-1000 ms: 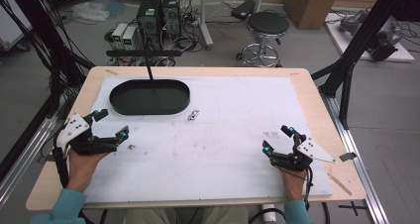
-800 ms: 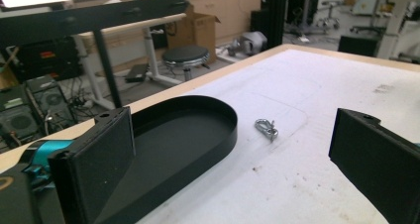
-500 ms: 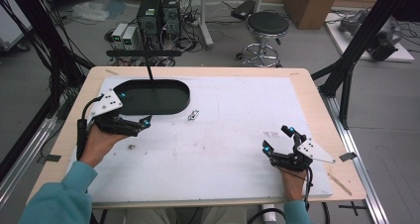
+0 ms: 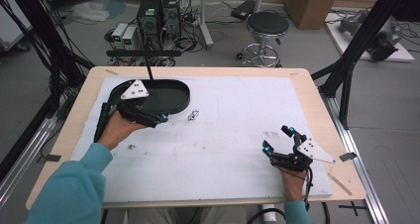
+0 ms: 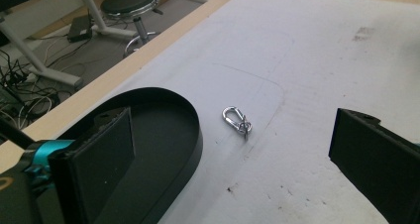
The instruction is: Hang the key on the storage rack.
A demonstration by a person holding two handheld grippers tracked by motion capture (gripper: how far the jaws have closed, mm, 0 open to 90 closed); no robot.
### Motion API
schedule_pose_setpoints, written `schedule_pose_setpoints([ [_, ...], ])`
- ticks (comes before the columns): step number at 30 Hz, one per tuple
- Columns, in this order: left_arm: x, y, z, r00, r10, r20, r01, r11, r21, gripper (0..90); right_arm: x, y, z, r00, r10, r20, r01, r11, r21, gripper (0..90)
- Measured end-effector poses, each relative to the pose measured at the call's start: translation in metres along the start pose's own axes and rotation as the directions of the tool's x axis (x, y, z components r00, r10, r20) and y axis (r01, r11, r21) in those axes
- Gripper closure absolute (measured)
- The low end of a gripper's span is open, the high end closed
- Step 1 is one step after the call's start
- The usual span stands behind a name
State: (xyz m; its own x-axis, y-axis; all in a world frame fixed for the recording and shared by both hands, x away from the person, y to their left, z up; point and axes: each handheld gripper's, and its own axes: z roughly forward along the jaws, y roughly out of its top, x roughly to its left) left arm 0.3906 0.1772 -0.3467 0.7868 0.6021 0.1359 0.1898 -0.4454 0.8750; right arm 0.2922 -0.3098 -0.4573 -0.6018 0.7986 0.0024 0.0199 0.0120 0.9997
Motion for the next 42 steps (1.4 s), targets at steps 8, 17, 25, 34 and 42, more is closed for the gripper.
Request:
schedule_pose_setpoints([
  [8,-0.001,0.012,0.024,0.9998,0.004,0.020,-0.005,0.9983,0.059,4.3,-0.001,0.000,0.000,0.9999,-0.012,0.003,0.012,1.000,-0.007,9.5],
  [17,-0.006,0.021,0.055,0.9984,0.033,0.046,-0.040,0.9875,0.153,4.4,-0.001,0.000,0.000,1.0000,0.000,0.002,0.000,1.000,-0.005,9.5],
  [25,-0.011,0.021,0.074,0.9975,0.023,0.067,-0.036,0.9773,0.209,11.0,-0.001,0.000,0.000,1.0000,0.002,0.005,-0.002,1.000,-0.008,9.5],
  [34,-0.018,0.013,0.096,0.9953,0.000,0.097,-0.028,0.9585,0.284,15.8,-0.001,0.000,0.000,1.0000,0.003,0.005,-0.003,1.000,-0.008,9.5],
  [42,-0.018,0.008,0.106,0.9963,-0.016,0.085,-0.014,0.9415,0.337,23.5,-0.001,0.000,-0.001,1.0000,0.007,0.004,-0.007,1.000,-0.010,9.5],
])
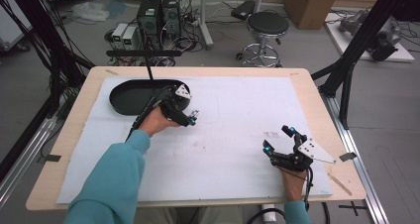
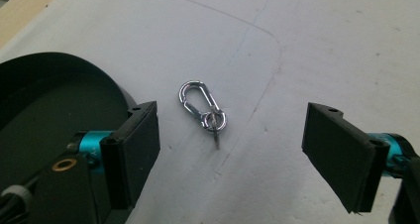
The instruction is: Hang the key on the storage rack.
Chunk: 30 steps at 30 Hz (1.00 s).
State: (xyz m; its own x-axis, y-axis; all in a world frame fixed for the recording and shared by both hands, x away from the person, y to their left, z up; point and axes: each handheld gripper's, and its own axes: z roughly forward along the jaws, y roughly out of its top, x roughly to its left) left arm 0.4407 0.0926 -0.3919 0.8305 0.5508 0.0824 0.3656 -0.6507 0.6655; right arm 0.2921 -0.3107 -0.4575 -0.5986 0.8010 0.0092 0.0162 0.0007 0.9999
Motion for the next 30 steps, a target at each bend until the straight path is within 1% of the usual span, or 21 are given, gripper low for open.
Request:
schedule_pose_setpoints([
  [4,0.002,-0.001,0.004,0.9996,-0.027,-0.007,0.027,0.9995,0.019,26.7,0.000,0.000,0.000,1.0000,0.001,0.000,-0.001,1.000,-0.001,9.5],
  [5,0.002,-0.001,0.005,0.9994,-0.034,-0.009,0.034,0.9992,0.021,28.0,-0.001,0.000,0.000,1.0000,-0.008,0.001,0.008,1.000,-0.006,9.5],
  [6,0.002,-0.001,0.006,0.9991,-0.041,-0.007,0.041,0.9988,0.025,28.0,0.000,0.000,0.000,1.0000,-0.001,0.000,0.001,1.000,-0.003,9.5],
  [8,0.002,-0.002,0.007,0.9989,-0.046,-0.012,0.046,0.9981,0.040,31.9,-0.001,0.000,0.000,1.0000,-0.008,0.001,0.008,1.000,-0.006,9.5],
  [12,0.001,-0.002,0.011,0.9974,-0.070,-0.021,0.071,0.9958,0.058,37.8,-0.001,0.000,0.000,1.0000,-0.004,0.001,0.004,1.000,-0.004,9.5],
  [14,0.001,-0.002,0.012,0.9971,-0.069,-0.030,0.071,0.9948,0.072,42.0,0.000,0.000,0.000,1.0000,0.001,0.000,-0.001,1.000,-0.002,9.5],
  [16,0.000,-0.002,0.014,0.9964,-0.076,-0.037,0.079,0.9940,0.076,44.8,0.000,0.000,0.000,1.0000,0.002,0.000,-0.002,1.000,-0.001,9.5],
  [18,0.001,-0.002,0.014,0.9962,-0.079,-0.036,0.081,0.9934,0.080,48.7,-0.001,0.000,0.000,1.0000,0.003,0.001,-0.003,1.000,-0.002,9.5],
  [20,0.001,-0.003,0.016,0.9962,-0.076,-0.043,0.080,0.9922,0.096,52.0,0.000,0.000,0.000,1.0000,0.004,0.001,-0.004,1.000,-0.003,9.5],
  [22,0.001,-0.003,0.017,0.9959,-0.080,-0.044,0.084,0.9913,0.101,55.4,-0.001,0.000,0.000,1.0000,0.004,0.000,-0.004,1.000,-0.002,9.4],
  [24,0.001,-0.003,0.018,0.9952,-0.082,-0.053,0.087,0.9911,0.101,57.8,-0.001,0.000,0.000,1.0000,0.005,-0.001,-0.005,1.000,-0.002,9.5],
  [26,0.002,-0.003,0.018,0.9939,-0.096,-0.055,0.101,0.9896,0.103,60.9,-0.001,0.000,0.000,1.0000,0.004,-0.001,-0.004,1.000,-0.002,9.5],
  [30,0.002,-0.003,0.019,0.9940,-0.092,-0.058,0.098,0.9893,0.108,68.4,-0.001,0.000,0.000,1.0000,0.002,0.000,-0.002,1.000,-0.004,9.5],
])
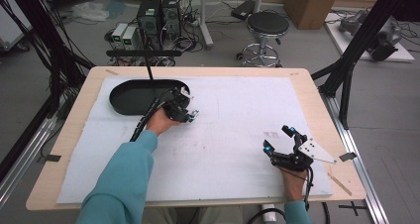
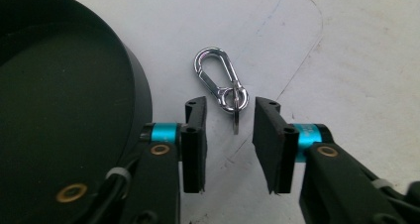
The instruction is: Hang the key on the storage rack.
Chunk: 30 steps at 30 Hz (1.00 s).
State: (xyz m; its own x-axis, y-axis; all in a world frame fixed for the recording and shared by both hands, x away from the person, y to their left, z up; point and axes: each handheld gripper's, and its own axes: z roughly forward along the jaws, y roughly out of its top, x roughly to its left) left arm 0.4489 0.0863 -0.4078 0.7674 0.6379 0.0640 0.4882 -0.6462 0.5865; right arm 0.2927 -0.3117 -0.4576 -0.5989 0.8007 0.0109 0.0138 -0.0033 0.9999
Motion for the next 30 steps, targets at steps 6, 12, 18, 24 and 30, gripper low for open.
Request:
schedule_pose_setpoints([
  [6,0.0015,0.0001,0.0025,1.0000,-0.001,0.008,0.001,1.0000,0.006,71.0,0.0000,0.0000,0.0000,1.0000,-0.001,0.000,0.001,1.000,0.000,9.5],
  [12,0.0002,0.0001,0.0074,0.9999,0.003,0.013,-0.003,1.0000,0.006,73.4,-0.0002,0.0000,0.0000,1.0000,0.000,-0.001,0.000,1.000,0.000,9.5],
  [18,-0.0014,0.0008,0.0094,0.9999,0.004,0.010,-0.004,1.0000,0.003,80.9,-0.0003,0.0000,0.0000,1.0000,0.000,-0.001,0.000,1.000,0.000,9.5],
  [24,-0.0010,0.0013,0.0087,0.9999,0.002,0.014,-0.002,1.0000,-0.001,86.8,-0.0002,0.0000,0.0000,1.0000,0.001,-0.001,-0.001,1.000,-0.001,9.5],
  [30,-0.0018,0.0013,0.0087,1.0000,0.000,0.003,0.000,1.0000,0.002,87.9,-0.0003,-0.0001,0.0001,1.0000,-0.001,-0.001,0.001,1.000,-0.002,9.5],
])
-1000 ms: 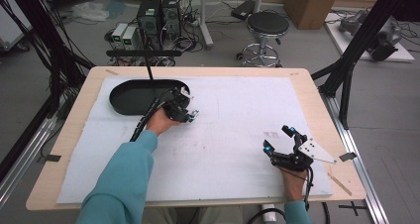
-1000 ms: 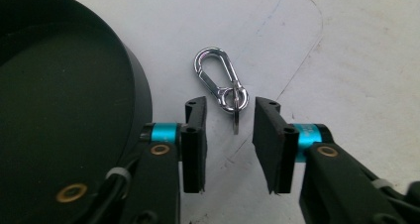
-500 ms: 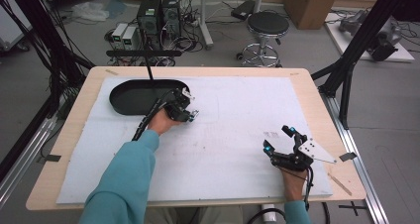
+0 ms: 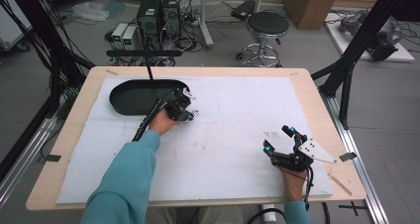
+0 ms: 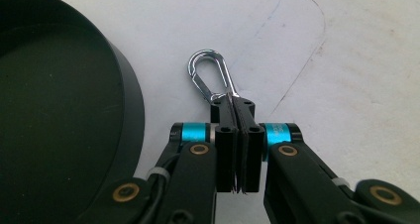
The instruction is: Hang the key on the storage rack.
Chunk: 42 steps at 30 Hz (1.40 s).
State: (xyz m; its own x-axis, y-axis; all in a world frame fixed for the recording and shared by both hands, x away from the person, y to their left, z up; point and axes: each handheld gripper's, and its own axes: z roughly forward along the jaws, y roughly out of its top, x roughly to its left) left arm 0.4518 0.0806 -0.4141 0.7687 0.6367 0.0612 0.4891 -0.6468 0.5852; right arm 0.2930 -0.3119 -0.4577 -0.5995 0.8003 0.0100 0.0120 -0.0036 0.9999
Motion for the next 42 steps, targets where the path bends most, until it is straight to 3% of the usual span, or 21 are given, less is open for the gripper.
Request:
schedule_pose_setpoints([
  [9,-0.001,0.001,-0.004,0.9999,0.010,-0.010,-0.010,0.9999,-0.008,88.3,0.000,0.000,0.000,1.0000,0.007,-0.002,-0.007,1.000,0.002,9.5],
  [15,-0.001,0.004,-0.019,0.9994,0.023,-0.025,-0.025,0.9960,-0.086,88.3,0.000,0.000,0.000,1.0000,0.008,-0.001,-0.008,1.000,0.004,9.5],
  [19,0.001,0.005,-0.033,0.9997,0.012,-0.023,-0.015,0.9915,-0.129,88.3,0.000,0.000,0.000,1.0000,0.007,-0.001,-0.007,1.000,0.003,9.5],
  [25,0.007,0.003,-0.062,0.9995,-0.006,-0.030,-0.001,0.9784,-0.207,88.3,0.000,0.000,0.000,1.0000,-0.001,0.000,0.001,1.000,0.000,9.5],
  [30,0.016,-0.001,-0.089,0.9988,-0.029,-0.039,0.017,0.9582,-0.286,88.4,0.000,0.000,0.000,1.0000,0.000,0.000,0.000,1.000,0.000,9.5],
  [31,0.018,-0.001,-0.095,0.9986,-0.021,-0.048,0.007,0.9574,-0.289,88.4,0.001,0.000,0.000,1.0000,0.005,-0.001,-0.005,1.000,0.001,9.5],
  [36,0.030,-0.009,-0.120,0.9964,-0.056,-0.064,0.032,0.9433,-0.330,88.3,0.001,0.000,0.000,1.0000,0.002,0.000,-0.002,1.000,0.004,9.5],
  [42,0.045,-0.016,-0.145,0.9936,-0.073,-0.086,0.038,0.9337,-0.356,88.3,0.001,0.000,0.000,1.0000,0.001,0.000,-0.001,1.000,0.003,9.5],
])
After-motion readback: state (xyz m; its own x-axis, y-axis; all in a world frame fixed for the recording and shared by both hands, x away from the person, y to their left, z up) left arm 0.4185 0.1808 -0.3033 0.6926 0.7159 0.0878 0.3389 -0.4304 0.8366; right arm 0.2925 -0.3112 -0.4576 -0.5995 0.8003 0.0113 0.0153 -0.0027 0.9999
